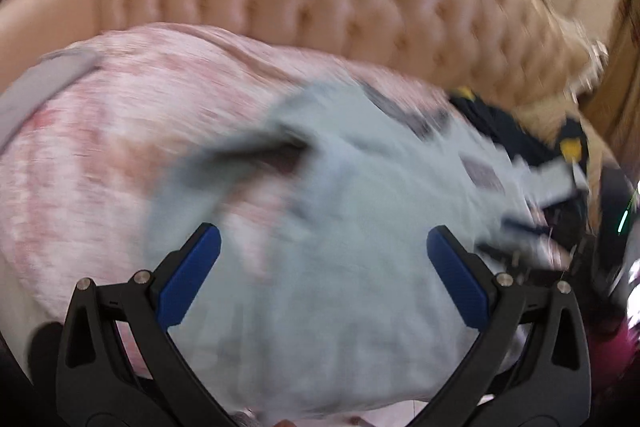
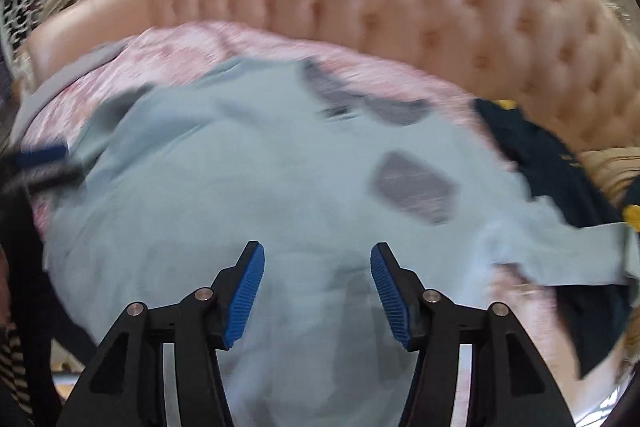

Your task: Fold clothes

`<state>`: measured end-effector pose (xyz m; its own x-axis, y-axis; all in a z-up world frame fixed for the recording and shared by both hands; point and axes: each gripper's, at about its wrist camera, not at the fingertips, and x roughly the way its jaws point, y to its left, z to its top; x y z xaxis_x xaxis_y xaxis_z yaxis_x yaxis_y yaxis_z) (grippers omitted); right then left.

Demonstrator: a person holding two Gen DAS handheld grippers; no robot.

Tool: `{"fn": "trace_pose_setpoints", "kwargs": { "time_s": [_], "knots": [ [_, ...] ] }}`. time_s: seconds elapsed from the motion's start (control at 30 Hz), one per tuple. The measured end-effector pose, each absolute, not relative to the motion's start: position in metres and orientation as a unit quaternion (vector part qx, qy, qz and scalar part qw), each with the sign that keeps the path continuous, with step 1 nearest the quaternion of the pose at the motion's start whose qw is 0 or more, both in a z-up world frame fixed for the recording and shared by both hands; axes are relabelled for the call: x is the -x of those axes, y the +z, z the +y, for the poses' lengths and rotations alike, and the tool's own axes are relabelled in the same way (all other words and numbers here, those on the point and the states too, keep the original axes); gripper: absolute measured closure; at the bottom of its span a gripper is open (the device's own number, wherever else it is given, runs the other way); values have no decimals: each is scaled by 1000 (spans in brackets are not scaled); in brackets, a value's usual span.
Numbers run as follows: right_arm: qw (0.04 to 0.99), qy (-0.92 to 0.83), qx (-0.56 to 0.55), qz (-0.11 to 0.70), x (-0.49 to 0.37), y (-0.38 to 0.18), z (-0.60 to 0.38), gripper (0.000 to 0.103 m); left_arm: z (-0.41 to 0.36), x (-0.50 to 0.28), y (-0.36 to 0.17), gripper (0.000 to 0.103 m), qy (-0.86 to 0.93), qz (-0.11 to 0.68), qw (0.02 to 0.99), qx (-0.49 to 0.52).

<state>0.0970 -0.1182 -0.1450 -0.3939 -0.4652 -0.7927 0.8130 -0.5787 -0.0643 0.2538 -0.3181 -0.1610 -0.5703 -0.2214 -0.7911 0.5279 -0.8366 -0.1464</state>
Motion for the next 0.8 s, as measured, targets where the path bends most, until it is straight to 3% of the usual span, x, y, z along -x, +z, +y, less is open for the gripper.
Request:
{"fn": "trace_pose_setpoints", "kwargs": {
  "time_s": [0.1,0.2,0.37,0.5,0.7,0.77,0.8],
  "knots": [
    [424,-787,-384,231,-117,-160,-132,46,-350,-273,-153,3,-860,191,245,-405],
    [440,-777,-391,225,-126,-169,-139,43,-383,-293,-146,62,-853,195,274,-400],
    [438,-774,-398,227,-123,-169,-142,41,-391,-291,-151,60,-865,160,238,-412],
    [437,-774,-398,226,-123,-169,-141,41,-393,-280,-156,33,-878,160,186,-410],
    [436,-775,-397,227,-124,-170,-140,41,-410,-262,-172,33,-875,169,136,-433],
    [436,-776,-396,226,-124,-170,-140,40,-415,-258,-178,44,-874,173,115,-440],
    [436,-776,-395,226,-124,-170,-140,40,-417,-256,-180,63,-873,175,104,-443]
  ]
}}
